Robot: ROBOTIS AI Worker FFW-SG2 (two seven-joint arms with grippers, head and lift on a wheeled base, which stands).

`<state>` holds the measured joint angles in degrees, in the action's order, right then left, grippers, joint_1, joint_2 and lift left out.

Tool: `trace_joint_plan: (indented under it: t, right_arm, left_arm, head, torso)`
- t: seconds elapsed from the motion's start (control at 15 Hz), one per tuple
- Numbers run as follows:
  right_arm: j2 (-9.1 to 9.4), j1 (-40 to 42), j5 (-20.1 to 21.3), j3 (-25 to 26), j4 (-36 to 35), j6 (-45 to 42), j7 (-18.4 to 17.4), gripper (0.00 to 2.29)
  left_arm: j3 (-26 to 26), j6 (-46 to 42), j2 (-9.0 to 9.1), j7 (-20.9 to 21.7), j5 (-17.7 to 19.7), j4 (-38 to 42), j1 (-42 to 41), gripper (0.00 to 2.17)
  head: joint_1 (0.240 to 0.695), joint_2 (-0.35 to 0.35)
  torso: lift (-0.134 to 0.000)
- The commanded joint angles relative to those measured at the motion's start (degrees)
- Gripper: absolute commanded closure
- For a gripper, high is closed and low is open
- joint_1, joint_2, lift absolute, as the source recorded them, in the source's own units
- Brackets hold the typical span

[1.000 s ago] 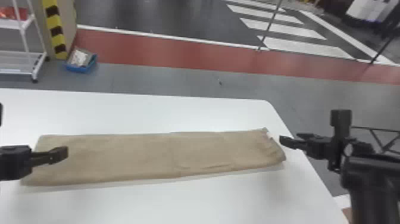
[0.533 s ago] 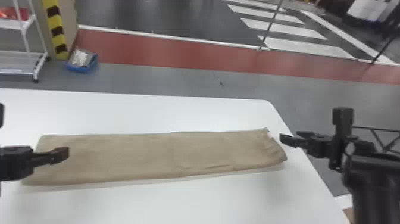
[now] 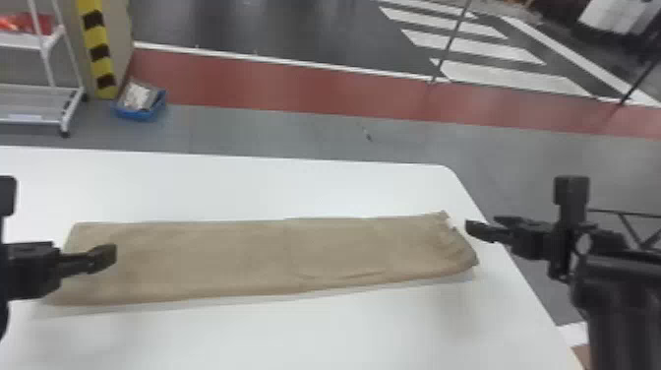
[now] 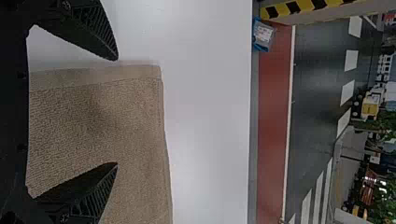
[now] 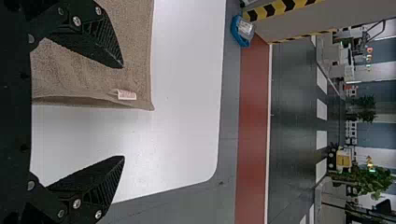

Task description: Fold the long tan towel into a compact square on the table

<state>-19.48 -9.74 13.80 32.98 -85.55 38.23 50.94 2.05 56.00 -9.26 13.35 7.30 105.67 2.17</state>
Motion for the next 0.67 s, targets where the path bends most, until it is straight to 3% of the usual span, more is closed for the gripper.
trace_joint_plan:
  t: [0.0,0.13,0.6]
  right_arm:
    - [0.06,0.2,-0.1,0.0,-0.6,0.4,0.2,0.22]
    - [0.06,0.2,-0.1,0.1,-0.6,0.6,0.2,0.22]
    - [0.41,0.6,-0.1,0.3,-1.5,0.9,0.7,0.22]
  left_arm:
    - [0.1,-1.2,-0.23,0.2,0.0,-1.3,0.1,0.11]
    - [0.2,-1.2,-0.41,0.5,0.0,-1.4,0.0,0.21]
    - [0.4,0.0,-0.58,1.1,-0.4,-2.0,-0.1,0.27]
  head:
    - [0.695,-0.303]
    - [0.695,-0.299]
    - [0.695,-0.294]
  torso:
    - [-0.124]
    - [-0.124]
    - [-0.124]
